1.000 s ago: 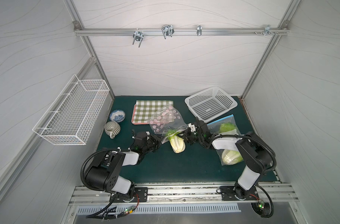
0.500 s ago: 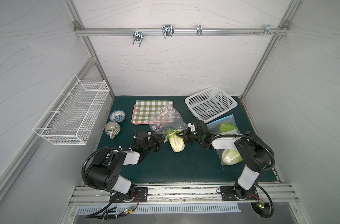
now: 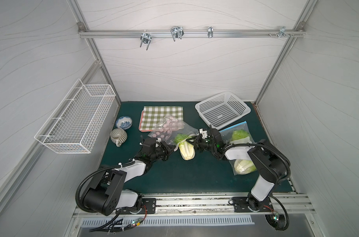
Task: Put the chinese cabbages into a zipper bag and zip it
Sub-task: Place the Chinese cabbage in the zipper food storage bag.
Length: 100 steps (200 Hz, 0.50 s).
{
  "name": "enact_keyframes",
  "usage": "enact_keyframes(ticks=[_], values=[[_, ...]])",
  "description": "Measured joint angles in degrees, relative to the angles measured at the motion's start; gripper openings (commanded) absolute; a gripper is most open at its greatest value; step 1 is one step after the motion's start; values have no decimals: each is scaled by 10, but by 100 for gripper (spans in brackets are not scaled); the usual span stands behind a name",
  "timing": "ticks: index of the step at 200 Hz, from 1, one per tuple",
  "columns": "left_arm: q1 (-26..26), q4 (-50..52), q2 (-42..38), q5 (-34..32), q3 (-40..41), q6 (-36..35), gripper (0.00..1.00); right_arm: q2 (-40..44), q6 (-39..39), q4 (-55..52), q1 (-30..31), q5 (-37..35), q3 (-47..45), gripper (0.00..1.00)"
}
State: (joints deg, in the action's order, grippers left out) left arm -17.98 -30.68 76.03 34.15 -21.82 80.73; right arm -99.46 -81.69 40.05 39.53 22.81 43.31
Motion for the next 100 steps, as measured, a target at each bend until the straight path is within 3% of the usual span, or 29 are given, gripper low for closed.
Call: enact_keyframes(ticks=[53,100], values=[[-39,78,-20,35,-30,-40,0,8,-4,8,-10,-28,1,0],[-67,110,-27,48,-56,-62,0,35,7,-59,-11,-57,13,0]])
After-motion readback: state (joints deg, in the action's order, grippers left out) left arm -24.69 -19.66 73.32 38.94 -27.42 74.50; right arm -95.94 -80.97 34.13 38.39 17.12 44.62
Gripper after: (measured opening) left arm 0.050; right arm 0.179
